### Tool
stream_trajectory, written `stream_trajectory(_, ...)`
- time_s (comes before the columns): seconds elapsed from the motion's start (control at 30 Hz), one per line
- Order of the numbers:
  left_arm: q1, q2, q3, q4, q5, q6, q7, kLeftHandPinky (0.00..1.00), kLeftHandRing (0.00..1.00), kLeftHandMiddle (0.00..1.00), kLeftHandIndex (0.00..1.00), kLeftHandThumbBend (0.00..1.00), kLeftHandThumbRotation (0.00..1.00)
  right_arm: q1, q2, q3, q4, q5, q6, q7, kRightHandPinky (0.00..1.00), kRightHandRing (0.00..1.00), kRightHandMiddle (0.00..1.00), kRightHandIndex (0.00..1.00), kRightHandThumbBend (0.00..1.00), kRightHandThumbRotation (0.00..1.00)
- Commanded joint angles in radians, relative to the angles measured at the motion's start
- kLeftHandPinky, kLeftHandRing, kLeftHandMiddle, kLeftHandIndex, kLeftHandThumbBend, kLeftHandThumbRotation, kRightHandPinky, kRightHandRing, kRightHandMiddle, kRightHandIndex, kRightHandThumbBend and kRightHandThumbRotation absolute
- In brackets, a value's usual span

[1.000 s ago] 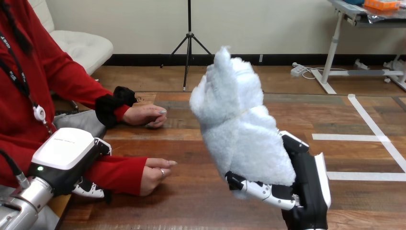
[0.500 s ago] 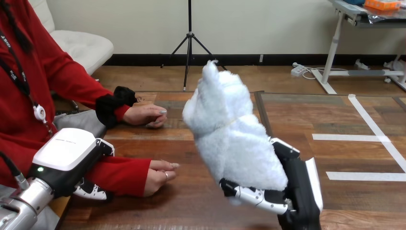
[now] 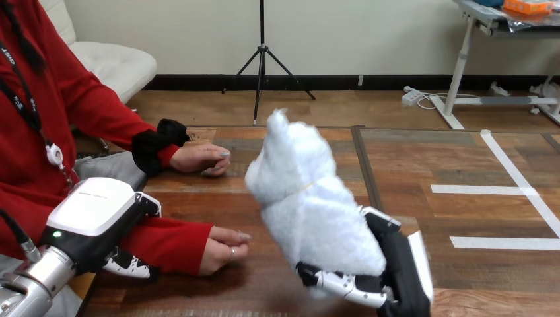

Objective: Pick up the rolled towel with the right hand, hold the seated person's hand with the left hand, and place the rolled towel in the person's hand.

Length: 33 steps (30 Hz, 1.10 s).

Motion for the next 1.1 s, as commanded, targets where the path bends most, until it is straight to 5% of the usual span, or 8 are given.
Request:
stream_trajectory(0.0, -0.060, -0.024, 0.059, -0.201, -0.067, -0.022, -0.018, 0.27, 0.31, 0.36, 0.40, 0.77, 0.15, -0.166, 0.022, -0.005, 0.041, -0.013, -0.064, -0.025, 0.07, 0.10, 0.17, 0.19, 0.53, 0.00)
stream_trajectory(0.33, -0.056, -0.036, 0.076, -0.258, -0.069, -0.008, -0.048, 0.27, 0.30, 0.36, 0.39, 0.76, 0.14, -0.194, 0.030, 0.010, 0.121, -0.019, -0.085, -0.016, 0.06, 0.09, 0.16, 0.17, 0.51, 0.00)
stream_trajectory(1.07, -0.057, -0.067, 0.099, -0.350, -0.085, 0.007, -0.098, 0.27, 0.31, 0.36, 0.39, 0.80, 0.12, -0.241, 0.023, 0.041, 0.256, -0.138, -0.105, -0.102, 0.08, 0.11, 0.18, 0.18, 0.55, 0.00)
